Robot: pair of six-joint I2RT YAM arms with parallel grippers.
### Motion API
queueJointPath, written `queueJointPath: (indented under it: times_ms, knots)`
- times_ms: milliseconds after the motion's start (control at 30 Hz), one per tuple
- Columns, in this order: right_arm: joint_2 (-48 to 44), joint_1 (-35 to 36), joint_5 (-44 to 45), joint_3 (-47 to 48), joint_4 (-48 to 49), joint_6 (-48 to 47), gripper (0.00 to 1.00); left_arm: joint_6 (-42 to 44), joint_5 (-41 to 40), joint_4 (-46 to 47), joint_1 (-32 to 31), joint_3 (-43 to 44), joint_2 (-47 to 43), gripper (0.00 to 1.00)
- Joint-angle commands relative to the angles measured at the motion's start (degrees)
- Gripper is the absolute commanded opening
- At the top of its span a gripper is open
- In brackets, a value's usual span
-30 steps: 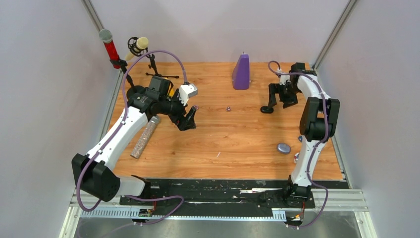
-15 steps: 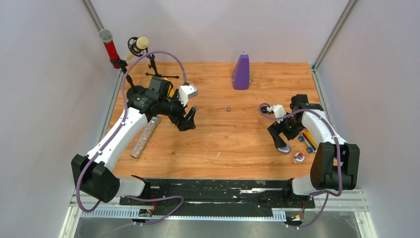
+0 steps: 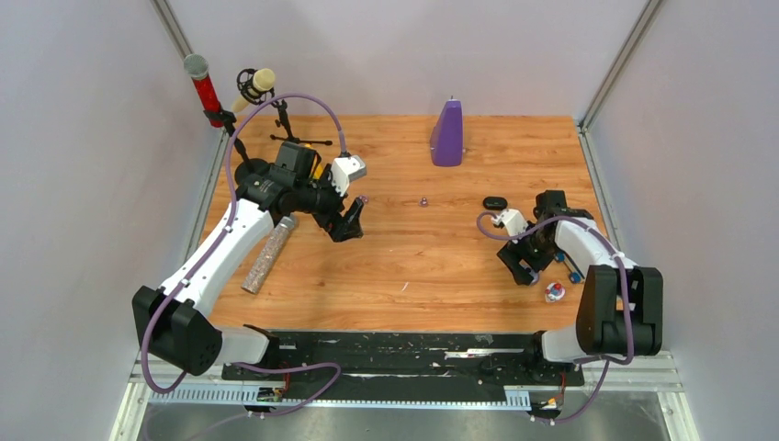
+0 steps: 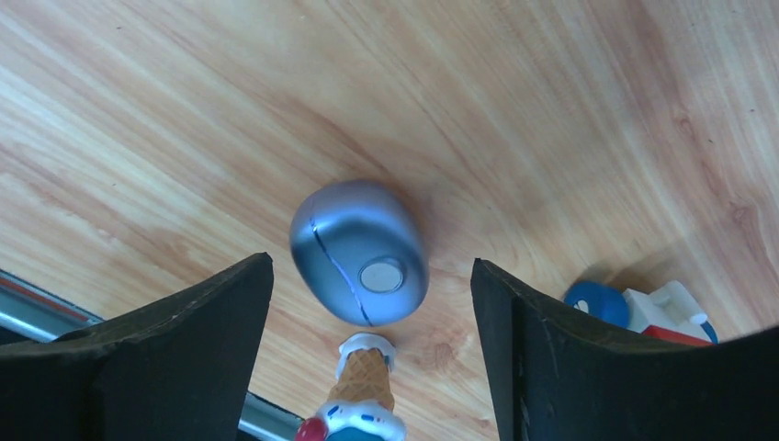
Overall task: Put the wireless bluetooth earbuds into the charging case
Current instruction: Move the charging case to the center of the board.
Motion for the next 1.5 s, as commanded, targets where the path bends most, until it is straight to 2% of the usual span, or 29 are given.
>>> queueJointPath:
  times_ms: [0, 167, 400, 533, 667, 867, 1000, 1300, 1467]
  knots:
    - [1.8, 0.4, 1.0, -0.2, 4.7, -0.2, 0.77, -0.1, 0.4, 1.7, 0.0, -0.3, -2.0, 1.0]
    - [2.6, 2.4, -0.6, 1.7, 2.4, 3.5, 0.57, -0.1, 0.6, 1.7, 0.0, -0.3, -1.8, 1.0]
    - [4.3, 15.6, -1.6, 7.5, 1.0, 12.4, 0.43, -0.4, 0.0, 1.9, 0.0, 0.0, -1.0, 1.0]
    - [12.1, 20.6, -4.5, 17.8, 1.0, 23.1, 0.4, -0.5, -0.5, 1.8, 0.0, 0.2, -0.6, 1.0]
    - [24.0, 24.0, -3.2, 29.3, 0.3, 32.5, 0.39, -0.3, -1.3, 1.9, 0.0, 0.1, -0.1, 1.0]
    - [36.4, 26.6, -1.8, 41.7, 1.0, 40.6, 0.41, -0.2, -2.2, 2.1, 0.0, -0.1, 0.3, 1.0]
    - [39.1, 27.8, -2.0, 43.7, 1.6, 41.2, 0.48, -0.2, -2.2, 2.3, 0.0, -0.3, 0.2, 1.0]
    - [32.7, 27.9, -9.5, 40.8, 0.2, 40.2, 0.8, -0.3, -1.3, 2.3, 0.0, -0.1, 0.3, 1.0]
    - [29.9, 27.6, -15.8, 40.3, -3.7, 39.4, 0.81, -0.2, -1.1, 2.2, 0.0, -0.1, -0.1, 1.0]
